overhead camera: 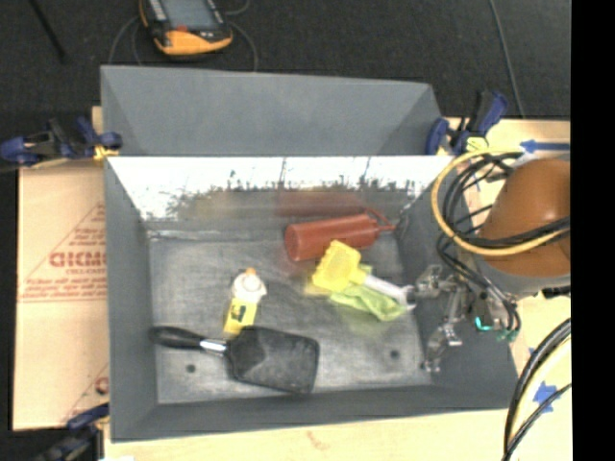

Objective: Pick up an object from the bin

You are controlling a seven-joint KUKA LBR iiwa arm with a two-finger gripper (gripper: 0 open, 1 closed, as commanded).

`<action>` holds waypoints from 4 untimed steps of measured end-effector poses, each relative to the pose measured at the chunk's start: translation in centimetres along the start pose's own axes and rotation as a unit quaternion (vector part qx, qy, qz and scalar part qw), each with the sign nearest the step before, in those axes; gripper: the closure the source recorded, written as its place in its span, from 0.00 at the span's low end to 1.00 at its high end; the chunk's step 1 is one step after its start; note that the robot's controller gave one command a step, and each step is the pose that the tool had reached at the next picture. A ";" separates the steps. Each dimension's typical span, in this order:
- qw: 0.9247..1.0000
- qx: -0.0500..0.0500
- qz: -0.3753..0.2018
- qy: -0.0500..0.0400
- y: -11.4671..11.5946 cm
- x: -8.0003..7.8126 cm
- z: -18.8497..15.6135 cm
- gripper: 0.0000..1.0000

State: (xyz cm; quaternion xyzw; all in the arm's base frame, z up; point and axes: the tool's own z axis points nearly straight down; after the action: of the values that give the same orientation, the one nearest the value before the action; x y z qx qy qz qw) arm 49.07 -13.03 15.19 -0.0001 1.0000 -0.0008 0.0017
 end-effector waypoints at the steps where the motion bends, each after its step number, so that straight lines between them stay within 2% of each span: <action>1: 0.986 -0.001 -0.165 0.001 8.5 -5.2 7.9 1.00; 2: 0.986 -0.001 -0.166 0.001 8.5 -5.2 7.9 1.00; 3: 0.983 0.000 -0.183 0.001 11.9 -10.1 6.8 1.00; 4: 0.989 -0.001 -0.147 -0.003 14.2 -12.3 6.7 1.00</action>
Offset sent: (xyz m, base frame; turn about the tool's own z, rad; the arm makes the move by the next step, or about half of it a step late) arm 0.0000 0.0000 0.0000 0.0000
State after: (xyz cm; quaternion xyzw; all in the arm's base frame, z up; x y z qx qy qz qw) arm 61.35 1.16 8.49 -0.1473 0.9891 0.0004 0.0045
